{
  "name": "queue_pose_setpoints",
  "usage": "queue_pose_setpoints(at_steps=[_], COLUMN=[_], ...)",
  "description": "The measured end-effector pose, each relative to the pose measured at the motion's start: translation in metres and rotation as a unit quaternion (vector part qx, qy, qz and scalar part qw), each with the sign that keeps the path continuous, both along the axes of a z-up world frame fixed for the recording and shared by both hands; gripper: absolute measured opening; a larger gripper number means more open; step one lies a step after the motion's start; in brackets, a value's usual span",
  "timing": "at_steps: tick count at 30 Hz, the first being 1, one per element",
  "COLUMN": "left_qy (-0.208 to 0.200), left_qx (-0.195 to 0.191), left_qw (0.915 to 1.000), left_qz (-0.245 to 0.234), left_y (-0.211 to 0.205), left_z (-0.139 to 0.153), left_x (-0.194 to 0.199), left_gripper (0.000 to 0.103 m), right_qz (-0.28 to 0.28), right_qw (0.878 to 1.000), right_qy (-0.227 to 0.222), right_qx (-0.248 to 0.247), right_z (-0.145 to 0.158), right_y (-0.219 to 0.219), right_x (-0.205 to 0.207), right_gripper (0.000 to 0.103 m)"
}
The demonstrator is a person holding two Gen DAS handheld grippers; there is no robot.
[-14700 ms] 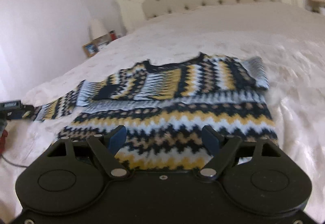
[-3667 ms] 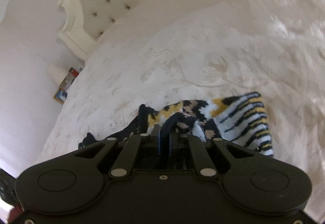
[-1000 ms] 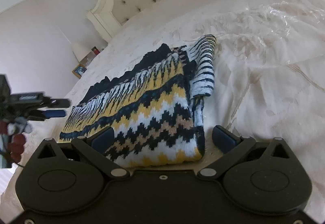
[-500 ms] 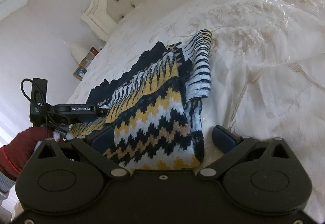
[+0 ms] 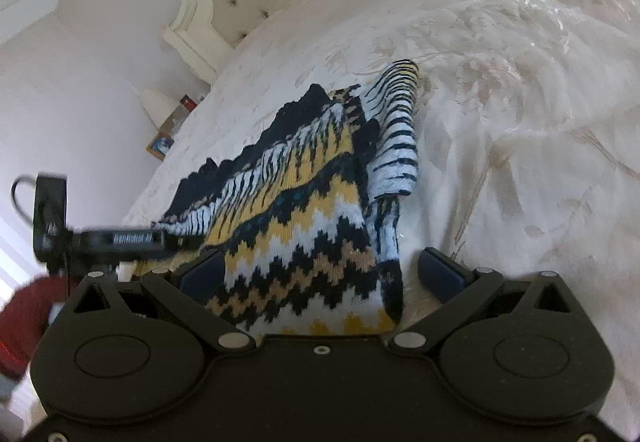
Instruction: Fold small clothes
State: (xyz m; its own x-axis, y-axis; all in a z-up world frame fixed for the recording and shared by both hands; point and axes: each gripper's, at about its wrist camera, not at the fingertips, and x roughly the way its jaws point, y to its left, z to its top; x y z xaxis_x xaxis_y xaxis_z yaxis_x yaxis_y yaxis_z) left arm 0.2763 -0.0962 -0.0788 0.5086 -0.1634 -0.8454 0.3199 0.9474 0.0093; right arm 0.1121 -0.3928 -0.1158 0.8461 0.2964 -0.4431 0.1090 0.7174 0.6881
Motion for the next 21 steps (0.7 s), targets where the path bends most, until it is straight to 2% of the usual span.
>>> queue_pose_setpoints(at_steps=[8,21], left_qy=[-0.003,-0.01], left_qx=[0.004,-0.005], left_qw=[1.0,0.9999], left_qz=[0.004,0.004], left_y=[-0.005,-0.003], left_z=[-0.008,-0.009], left_x=[0.002,0.001], left_gripper=[0.088,0.09], right_qz=[-0.027,0.025], right_qw=[0.996,0.994], right_qy=[-0.032,-0.043], right_qx=[0.076,0.092], right_z=[-0.01,-0.01], right_y=[-0.02,-0.029], right_x=[0.014,0.062], right_gripper=[0.103,0.103])
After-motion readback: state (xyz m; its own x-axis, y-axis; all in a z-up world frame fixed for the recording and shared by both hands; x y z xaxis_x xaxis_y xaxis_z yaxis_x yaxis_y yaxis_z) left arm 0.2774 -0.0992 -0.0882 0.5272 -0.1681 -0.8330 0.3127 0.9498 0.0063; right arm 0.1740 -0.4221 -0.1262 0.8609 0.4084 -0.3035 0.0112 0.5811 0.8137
